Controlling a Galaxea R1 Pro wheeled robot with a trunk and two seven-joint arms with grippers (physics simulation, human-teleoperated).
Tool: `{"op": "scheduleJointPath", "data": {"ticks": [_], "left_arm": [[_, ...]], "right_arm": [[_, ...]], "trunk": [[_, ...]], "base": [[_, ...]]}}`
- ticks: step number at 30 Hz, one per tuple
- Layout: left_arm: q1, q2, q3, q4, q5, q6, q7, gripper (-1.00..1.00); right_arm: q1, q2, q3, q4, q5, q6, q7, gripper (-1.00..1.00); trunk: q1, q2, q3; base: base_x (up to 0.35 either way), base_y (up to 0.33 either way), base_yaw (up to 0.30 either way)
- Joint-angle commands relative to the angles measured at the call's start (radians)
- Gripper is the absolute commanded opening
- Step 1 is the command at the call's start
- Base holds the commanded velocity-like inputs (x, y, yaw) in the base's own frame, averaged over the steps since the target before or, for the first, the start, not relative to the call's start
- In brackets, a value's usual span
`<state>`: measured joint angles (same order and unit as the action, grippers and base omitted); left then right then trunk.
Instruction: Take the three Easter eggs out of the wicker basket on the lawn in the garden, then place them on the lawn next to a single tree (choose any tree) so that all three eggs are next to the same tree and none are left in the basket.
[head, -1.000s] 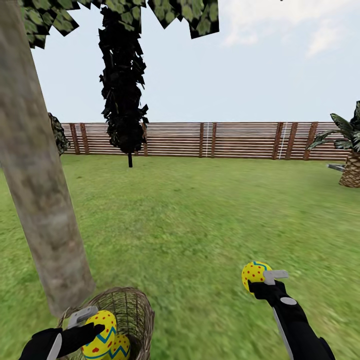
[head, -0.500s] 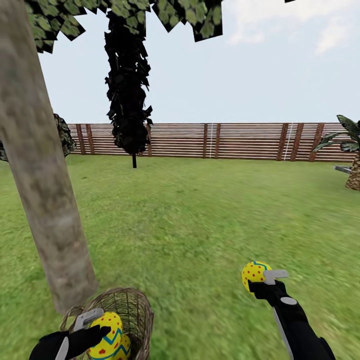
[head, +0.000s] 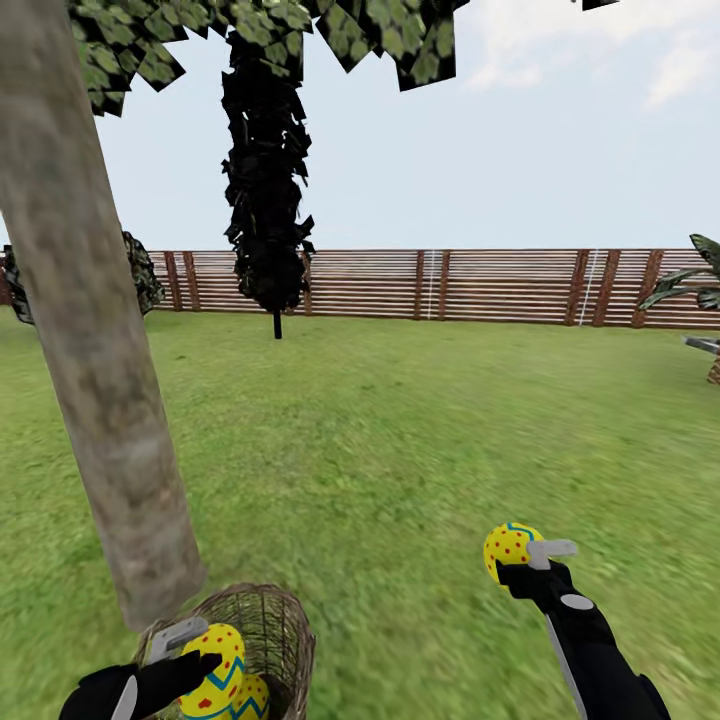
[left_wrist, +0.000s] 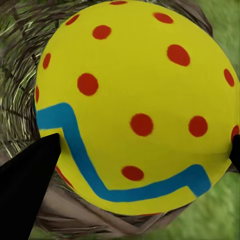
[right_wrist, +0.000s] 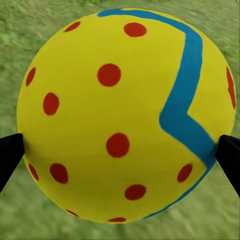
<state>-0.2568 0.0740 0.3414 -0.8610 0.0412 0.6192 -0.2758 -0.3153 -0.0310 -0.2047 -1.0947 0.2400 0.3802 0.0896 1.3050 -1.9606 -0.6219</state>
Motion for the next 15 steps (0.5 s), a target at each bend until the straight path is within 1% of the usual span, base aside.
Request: {"op": "scheduleJointPath", "data": {"ticks": [1, 4, 13, 15], "left_arm": [[-0.001, 0.0, 0.002, -0.001, 0.003, 0.007, -0.002, -1.0], [-0.001, 0.0, 0.001, -0.001, 0.003, 0.007, -0.002, -1.0], [-0.001, -0.008, 0.001, 0.0, 0.002, 0.007, 0.0, -1.0], [-0.001, -0.008, 0.001, 0.0, 0.002, 0.007, 0.0, -1.0]], "right_arm": [[0.0, 0.0, -0.002, -0.002, 0.01, 0.005, 0.01, -1.0], [0.0, 0.0, -0.002, -0.002, 0.01, 0.006, 0.01, -1.0], [0.0, 0.0, -0.002, -0.002, 0.01, 0.005, 0.01, -1.0], [-0.001, 0.0, -0.002, -0.001, 0.01, 0.005, 0.01, -1.0]], "trunk": [[-0.004, 0.007, 0.003], [-0.016, 0.028, 0.014], [-0.05, 0.091, 0.043], [-0.058, 0.105, 0.049]], "base": [[0.0, 0.0, 0.228], [0.0, 0.0, 0.184], [0.0, 0.0, 0.009], [0.0, 0.0, 0.16]]}}
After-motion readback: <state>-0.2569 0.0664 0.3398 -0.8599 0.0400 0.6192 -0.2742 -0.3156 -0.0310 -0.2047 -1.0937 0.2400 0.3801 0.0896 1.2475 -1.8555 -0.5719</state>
